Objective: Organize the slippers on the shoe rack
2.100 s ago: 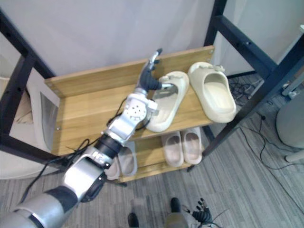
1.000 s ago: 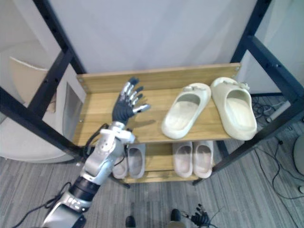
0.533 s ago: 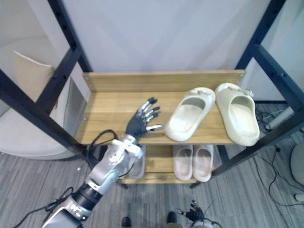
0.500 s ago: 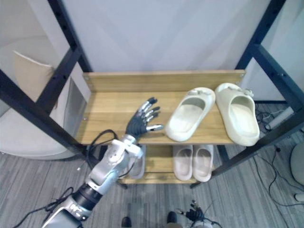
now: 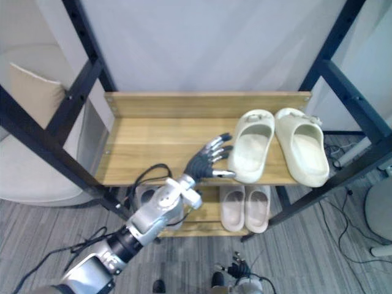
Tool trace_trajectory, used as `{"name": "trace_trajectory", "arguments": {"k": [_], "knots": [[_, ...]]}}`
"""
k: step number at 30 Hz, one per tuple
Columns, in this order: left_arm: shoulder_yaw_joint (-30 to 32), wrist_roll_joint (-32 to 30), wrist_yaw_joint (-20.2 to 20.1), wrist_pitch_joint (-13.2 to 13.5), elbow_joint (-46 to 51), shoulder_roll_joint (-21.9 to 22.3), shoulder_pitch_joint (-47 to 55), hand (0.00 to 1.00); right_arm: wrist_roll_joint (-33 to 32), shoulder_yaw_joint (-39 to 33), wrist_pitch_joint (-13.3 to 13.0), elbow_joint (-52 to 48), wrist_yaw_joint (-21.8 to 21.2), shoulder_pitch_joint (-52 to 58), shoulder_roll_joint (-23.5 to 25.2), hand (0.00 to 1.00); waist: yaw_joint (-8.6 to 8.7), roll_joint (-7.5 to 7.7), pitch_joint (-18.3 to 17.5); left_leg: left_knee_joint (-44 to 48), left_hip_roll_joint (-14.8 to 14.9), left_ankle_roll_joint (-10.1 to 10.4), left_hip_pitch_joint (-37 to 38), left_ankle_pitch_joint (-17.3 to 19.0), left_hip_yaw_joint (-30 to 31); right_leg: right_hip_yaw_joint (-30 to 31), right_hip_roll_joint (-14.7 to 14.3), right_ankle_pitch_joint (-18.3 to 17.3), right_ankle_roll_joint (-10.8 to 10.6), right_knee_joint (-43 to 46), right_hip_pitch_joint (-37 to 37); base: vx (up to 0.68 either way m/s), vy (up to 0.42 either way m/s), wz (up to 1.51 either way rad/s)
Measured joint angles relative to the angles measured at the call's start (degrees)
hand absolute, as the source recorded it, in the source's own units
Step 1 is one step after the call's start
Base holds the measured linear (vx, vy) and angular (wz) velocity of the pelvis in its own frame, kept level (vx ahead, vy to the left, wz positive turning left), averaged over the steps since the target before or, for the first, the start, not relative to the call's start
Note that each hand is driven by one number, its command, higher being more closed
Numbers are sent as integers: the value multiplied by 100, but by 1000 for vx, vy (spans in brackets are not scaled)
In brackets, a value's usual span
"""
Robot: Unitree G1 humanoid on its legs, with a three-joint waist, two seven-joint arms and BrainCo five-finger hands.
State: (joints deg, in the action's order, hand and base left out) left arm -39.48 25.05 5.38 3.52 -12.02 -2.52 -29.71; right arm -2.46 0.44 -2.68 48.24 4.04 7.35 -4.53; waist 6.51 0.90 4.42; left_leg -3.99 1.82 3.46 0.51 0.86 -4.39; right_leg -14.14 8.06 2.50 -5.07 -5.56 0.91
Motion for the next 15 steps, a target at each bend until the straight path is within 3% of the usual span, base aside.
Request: {"name": "trace_trajectory", "arguments": {"k": [7,15], "knots": [[-84,53,148,71,-540,339,-393,0,-20,-46,-1,-19,74,-23,1,0,62,6,55,-79,3,-3,83,4,-211,207,-9,36,-11,0,-72,-8,1,-15],[21,46,238,141,-779,373,-571,0,-33,-248,6,-249,86,96,72,0,67,59,134,-88,-1,-12,136,20,-299,287,-4,49,-19,-1,-68,-19,-3,-5]]}}
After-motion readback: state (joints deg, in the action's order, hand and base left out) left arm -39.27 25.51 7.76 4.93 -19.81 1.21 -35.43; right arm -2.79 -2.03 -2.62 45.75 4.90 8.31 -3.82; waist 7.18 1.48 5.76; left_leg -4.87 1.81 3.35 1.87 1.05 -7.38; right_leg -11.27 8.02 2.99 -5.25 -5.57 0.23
